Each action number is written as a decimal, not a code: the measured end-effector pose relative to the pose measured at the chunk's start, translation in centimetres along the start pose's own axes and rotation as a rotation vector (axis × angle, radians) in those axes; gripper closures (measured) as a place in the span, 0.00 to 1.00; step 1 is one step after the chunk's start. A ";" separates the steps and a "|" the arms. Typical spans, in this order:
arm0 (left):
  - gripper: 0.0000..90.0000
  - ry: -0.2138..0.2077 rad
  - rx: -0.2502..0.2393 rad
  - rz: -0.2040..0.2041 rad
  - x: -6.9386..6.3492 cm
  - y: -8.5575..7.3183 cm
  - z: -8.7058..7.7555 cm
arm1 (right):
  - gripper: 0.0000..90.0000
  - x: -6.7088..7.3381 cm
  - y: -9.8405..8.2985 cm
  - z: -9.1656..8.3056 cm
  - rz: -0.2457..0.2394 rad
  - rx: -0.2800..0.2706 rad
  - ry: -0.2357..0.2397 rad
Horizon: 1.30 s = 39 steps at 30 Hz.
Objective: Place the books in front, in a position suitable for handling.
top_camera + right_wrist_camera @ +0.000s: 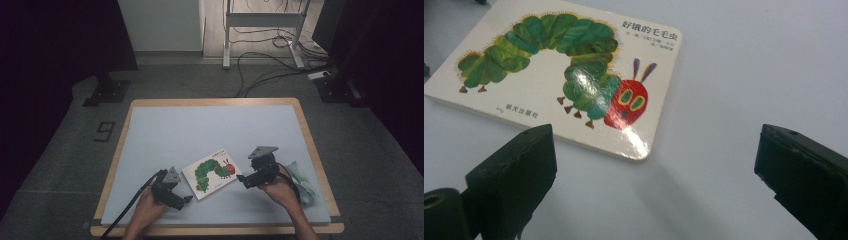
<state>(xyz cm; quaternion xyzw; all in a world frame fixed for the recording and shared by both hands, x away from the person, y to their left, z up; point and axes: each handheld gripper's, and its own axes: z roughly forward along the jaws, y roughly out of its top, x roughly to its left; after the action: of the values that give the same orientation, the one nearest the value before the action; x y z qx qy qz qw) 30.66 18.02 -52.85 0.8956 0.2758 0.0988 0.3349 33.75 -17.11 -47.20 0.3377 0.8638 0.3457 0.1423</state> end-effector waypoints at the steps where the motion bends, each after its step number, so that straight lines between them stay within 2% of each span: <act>1: 0.00 0.002 0.001 -0.001 0.0 -0.1 -0.1 | 0.03 -0.1 -0.1 -0.3 -0.002 -0.002 -0.009; 13: 0.00 0.019 -0.004 -0.023 0.5 -1.1 -1.0 | 0.03 -1.9 -2.1 -3.2 0.051 -0.002 -0.086; 22: 0.00 0.040 -0.009 -0.049 1.1 -2.0 -1.7 | 0.06 -3.6 -4.4 -4.8 0.096 0.018 -0.186; 29: 0.00 0.062 -0.012 -0.075 1.4 -2.4 -2.1 | 0.09 -5.0 -6.4 -5.4 0.134 0.060 -0.257; 39: 0.00 0.062 -0.012 -0.075 1.4 -2.4 -2.1 | 0.15 -6.7 -10.2 -5.0 0.223 0.112 -0.281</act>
<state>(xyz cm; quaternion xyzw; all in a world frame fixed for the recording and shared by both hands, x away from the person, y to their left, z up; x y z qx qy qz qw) 30.03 21.46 -52.88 0.8790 0.3188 0.1158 0.3352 31.29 -29.58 -50.56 0.4836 0.8106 0.2603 0.2034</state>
